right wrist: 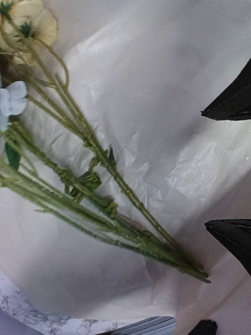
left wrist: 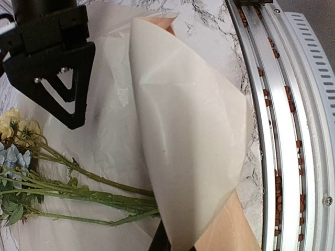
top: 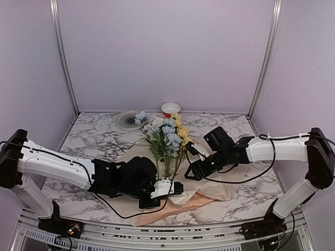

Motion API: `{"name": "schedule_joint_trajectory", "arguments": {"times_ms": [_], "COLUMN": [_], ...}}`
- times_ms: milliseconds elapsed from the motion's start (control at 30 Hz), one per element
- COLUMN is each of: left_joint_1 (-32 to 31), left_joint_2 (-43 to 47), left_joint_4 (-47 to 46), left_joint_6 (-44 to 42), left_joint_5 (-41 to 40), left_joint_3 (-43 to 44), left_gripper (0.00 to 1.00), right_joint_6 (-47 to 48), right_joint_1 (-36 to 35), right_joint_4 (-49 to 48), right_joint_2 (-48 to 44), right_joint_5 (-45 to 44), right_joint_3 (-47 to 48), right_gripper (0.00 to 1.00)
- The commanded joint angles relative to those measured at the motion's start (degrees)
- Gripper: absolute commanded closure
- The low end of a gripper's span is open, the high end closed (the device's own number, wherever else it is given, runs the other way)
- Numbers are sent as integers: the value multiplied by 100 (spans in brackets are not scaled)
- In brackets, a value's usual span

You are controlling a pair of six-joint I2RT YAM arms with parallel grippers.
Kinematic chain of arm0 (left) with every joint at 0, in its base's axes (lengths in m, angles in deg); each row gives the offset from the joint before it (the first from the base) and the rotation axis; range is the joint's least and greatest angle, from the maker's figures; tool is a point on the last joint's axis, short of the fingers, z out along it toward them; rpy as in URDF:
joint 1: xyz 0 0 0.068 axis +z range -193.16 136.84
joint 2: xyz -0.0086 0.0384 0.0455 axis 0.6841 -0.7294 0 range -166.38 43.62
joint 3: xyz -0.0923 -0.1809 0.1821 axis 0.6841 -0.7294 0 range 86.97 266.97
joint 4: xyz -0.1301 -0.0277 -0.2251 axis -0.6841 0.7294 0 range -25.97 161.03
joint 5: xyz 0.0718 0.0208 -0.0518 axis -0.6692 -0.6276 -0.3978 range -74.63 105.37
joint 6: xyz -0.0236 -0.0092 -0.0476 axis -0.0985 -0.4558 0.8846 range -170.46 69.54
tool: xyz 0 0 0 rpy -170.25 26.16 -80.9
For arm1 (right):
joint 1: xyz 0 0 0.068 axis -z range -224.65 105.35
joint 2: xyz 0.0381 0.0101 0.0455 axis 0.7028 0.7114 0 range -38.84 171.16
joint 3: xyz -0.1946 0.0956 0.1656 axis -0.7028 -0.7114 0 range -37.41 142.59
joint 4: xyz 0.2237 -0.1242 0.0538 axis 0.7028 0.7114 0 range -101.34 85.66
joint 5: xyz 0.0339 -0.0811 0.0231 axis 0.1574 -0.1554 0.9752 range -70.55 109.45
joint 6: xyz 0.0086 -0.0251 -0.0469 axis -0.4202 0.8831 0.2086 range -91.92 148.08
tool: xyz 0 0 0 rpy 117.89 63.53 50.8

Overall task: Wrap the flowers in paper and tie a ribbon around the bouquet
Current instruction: Fold the bottom corner of the flattened wrapping paper at the center of the board.

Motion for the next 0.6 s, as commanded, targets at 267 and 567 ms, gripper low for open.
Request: {"name": "schedule_joint_trajectory", "arguments": {"times_ms": [267, 567], "left_joint_1": [977, 1421], "left_joint_2": [-107, -398], "left_joint_4": [-313, -268], "left_joint_6": [-119, -135], "left_joint_5": [1120, 1632], "left_joint_3": [132, 232], "left_gripper": [100, 100], "right_joint_6": [475, 780], "right_joint_1": [224, 224], "right_joint_4": [463, 1124], "right_joint_2": [-1566, -1764], "right_joint_5": [1265, 1112], "right_joint_3": [-59, -82], "right_gripper": [29, 12]}}
